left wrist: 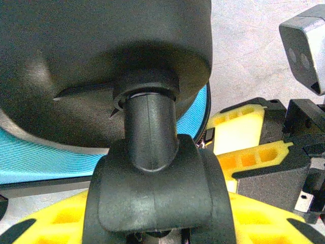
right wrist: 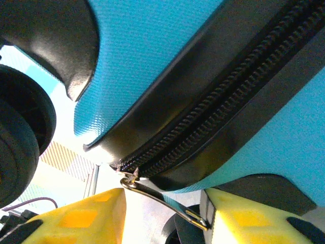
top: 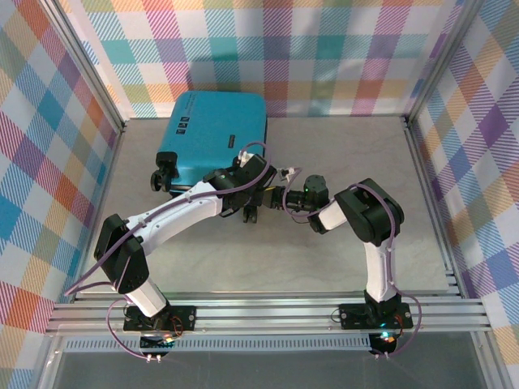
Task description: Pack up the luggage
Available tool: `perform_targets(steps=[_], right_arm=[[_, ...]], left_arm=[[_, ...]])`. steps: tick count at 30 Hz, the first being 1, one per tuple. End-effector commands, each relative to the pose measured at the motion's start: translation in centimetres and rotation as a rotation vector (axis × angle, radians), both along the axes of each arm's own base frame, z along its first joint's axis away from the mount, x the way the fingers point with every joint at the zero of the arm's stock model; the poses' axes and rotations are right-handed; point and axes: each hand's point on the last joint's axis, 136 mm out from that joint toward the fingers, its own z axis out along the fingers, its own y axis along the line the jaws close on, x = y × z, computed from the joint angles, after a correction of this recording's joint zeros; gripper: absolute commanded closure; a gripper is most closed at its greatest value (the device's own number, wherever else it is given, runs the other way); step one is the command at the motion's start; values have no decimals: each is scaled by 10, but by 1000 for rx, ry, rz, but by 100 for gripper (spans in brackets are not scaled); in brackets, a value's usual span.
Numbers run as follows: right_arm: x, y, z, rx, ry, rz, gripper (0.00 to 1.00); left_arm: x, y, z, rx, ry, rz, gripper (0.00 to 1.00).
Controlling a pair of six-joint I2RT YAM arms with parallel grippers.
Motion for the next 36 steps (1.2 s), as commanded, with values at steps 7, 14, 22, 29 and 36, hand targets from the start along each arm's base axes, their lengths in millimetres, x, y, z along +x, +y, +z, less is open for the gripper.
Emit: perform_targets(steps=[7,14,22,29,36], right_arm=[[-4,-1,27,37,-73,2,73],[-7,-3,25,29,-61,-8,84],[-8,-7,28,-3,-58,-39,100],[9,-29,13,-170,-51,-216,100],[22,-46,9,-331,-67,-315,100]], left_arm=[[-10,-11,23,-34,-35,-68,93],[-9,-10,21,-29,-34,-64,93],[-9,-10,19,-20,-31,-62,95],[-14,-10,16,-33,-28,-70,99],[-20,-4,9,-18,-25,-71,100]])
